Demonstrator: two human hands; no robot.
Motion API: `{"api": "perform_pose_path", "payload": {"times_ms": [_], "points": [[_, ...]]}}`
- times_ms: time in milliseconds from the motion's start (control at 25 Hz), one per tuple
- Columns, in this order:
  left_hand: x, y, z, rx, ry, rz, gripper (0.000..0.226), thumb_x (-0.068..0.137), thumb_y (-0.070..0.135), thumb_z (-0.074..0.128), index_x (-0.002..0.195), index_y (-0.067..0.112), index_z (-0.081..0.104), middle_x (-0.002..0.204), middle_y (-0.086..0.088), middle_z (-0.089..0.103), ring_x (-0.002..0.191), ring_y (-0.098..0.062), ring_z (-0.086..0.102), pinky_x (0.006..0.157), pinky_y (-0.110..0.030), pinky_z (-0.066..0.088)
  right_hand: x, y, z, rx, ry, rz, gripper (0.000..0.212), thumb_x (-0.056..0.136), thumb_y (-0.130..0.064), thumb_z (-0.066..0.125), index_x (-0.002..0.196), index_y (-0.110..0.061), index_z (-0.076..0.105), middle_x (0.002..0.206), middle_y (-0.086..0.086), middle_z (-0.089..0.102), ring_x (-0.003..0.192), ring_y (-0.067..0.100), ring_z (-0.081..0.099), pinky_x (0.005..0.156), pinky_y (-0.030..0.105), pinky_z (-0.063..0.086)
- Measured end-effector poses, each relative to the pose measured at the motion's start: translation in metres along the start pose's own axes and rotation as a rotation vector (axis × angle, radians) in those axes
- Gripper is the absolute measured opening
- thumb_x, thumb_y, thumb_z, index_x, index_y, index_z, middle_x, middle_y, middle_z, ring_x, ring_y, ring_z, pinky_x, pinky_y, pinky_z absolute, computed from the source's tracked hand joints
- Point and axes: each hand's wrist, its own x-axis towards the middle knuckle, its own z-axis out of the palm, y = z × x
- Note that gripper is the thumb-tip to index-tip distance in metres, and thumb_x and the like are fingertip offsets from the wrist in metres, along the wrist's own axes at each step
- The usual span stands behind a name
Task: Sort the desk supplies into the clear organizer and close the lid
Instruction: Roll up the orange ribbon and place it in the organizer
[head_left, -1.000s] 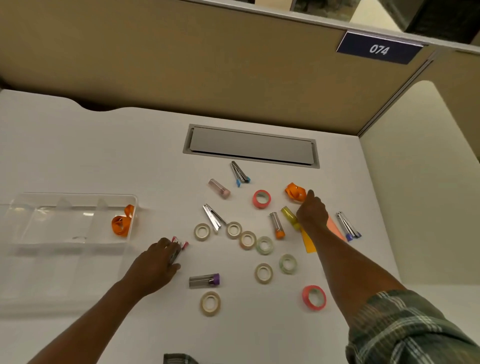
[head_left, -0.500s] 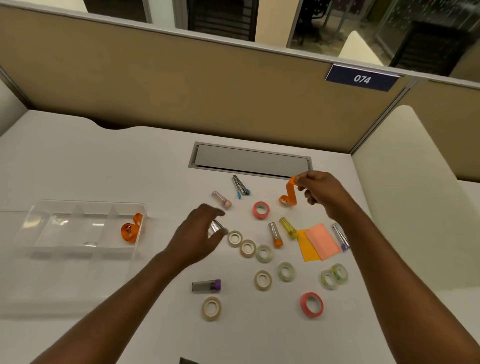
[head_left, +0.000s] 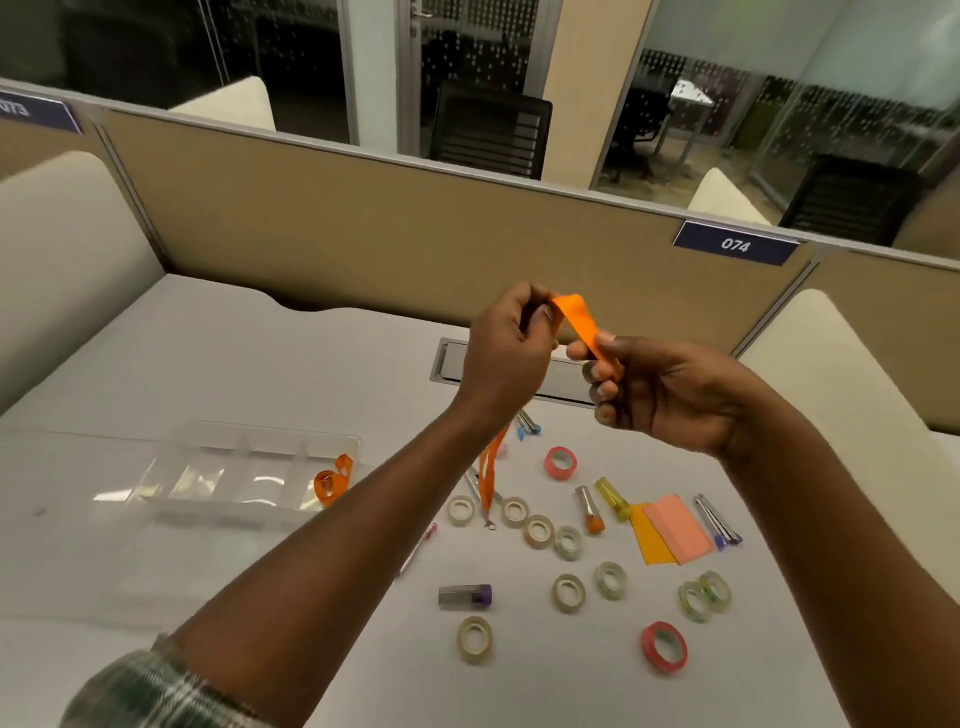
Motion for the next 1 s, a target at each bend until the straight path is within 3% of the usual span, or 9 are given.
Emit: {"api": "perform_pose_path", "payload": {"times_ms": [80,200,360,440,520,640,840,920,1000], "points": [[-0.015,-0.003,-0.012,-0.027,0.033,-0.036,0.012,0.098,0.012,0.049,0.096,0.01,0.06,0.08,-0.008,0.065,0.06,-0.017,0.058,0.053,-0.023,0.046,0.004,0.011,0.017,0.048,-0.057,-0.044,0.024,0.091,-0.019,0.054,0.103,-0.008,0.072,0.078,0.001,0.064,0.064,0.01,0.063,0.06,0.026,0.056],[-0.042,-0.013,-0.023,-0.015,-0.034,-0.09,0.012,0.099,0.024,0.053,0.103,0.017,0.062,0.08,-0.003,0.065,0.059,-0.016,0.056,0.053,-0.03,0.049,0.024,0.019,0.039,-0.121,0.113,-0.413,0.026,0.099,-0.011,0.049,0.115,-0.013,0.07,0.098,0.003,0.075,0.079,0.009,0.07,0.063,0.02,0.055],[-0.065,-0.022,-0.047,0.094,-0.127,-0.035,0.021,0.096,0.031,0.059,0.115,0.024,0.061,0.085,0.001,0.065,0.07,-0.007,0.058,0.057,-0.015,0.046,0.053,0.044,0.051,-1.199,0.473,-0.92,0.022,0.098,-0.013,0.058,0.114,-0.012,0.073,0.097,0.005,0.077,0.088,0.021,0.073,0.074,0.036,0.057],[-0.068,-0.028,-0.068,0.272,-0.175,0.002,0.025,0.093,0.026,0.063,0.117,0.025,0.057,0.088,0.015,0.059,0.077,-0.001,0.058,0.063,-0.011,0.045,0.059,0.056,0.052,-1.583,0.319,-0.893,0.017,0.094,-0.009,0.061,0.103,-0.014,0.075,0.09,0.004,0.075,0.082,0.027,0.07,0.067,0.037,0.054],[-0.067,-0.033,-0.091,0.345,-0.255,-0.007,0.023,0.091,0.019,0.063,0.11,0.027,0.053,0.084,0.02,0.054,0.077,0.004,0.056,0.062,-0.008,0.044,0.062,0.064,0.055,-1.689,0.076,-0.595,0.021,0.095,-0.01,0.055,0.1,-0.02,0.072,0.088,-0.005,0.073,0.082,0.021,0.068,0.067,0.033,0.051],[-0.059,-0.04,-0.124,0.254,-0.291,-0.068,0.013,0.093,0.023,0.064,0.103,0.026,0.056,0.087,0.016,0.059,0.08,0.001,0.059,0.065,-0.009,0.048,0.059,0.071,0.068,-1.299,-0.238,-0.255,0.032,0.096,-0.016,0.042,0.097,-0.021,0.073,0.081,-0.007,0.073,0.068,0.01,0.062,0.062,0.024,0.047],[-0.065,-0.057,-0.149,0.049,-0.217,-0.225,0.022,0.1,0.031,0.052,0.095,0.015,0.065,0.077,0.001,0.065,0.062,-0.008,0.057,0.06,-0.024,0.048,0.057,0.069,0.094,-0.323,-0.258,-0.334,0.034,0.099,-0.027,0.041,0.107,-0.008,0.068,0.089,0.012,0.068,0.062,0.015,0.053,0.051,0.023,0.042],[-0.078,-0.063,-0.144,0.05,-0.346,-0.262,0.029,0.101,0.037,0.047,0.097,0.017,0.068,0.079,-0.002,0.068,0.067,-0.014,0.063,0.066,-0.032,0.052,0.069,0.072,0.105,-0.215,-0.177,-0.388,0.033,0.104,-0.03,0.042,0.116,-0.014,0.069,0.106,0.007,0.073,0.064,0.011,0.054,0.053,0.02,0.044],[-0.087,-0.064,-0.139,-0.002,-0.461,-0.317,0.035,0.102,0.041,0.044,0.099,0.018,0.069,0.076,-0.004,0.069,0.069,-0.016,0.065,0.074,-0.04,0.056,0.083,0.08,0.113,-0.447,0.014,-0.521,0.028,0.103,-0.027,0.05,0.12,-0.017,0.07,0.106,-0.003,0.075,0.066,0.006,0.057,0.055,0.018,0.046]]}}
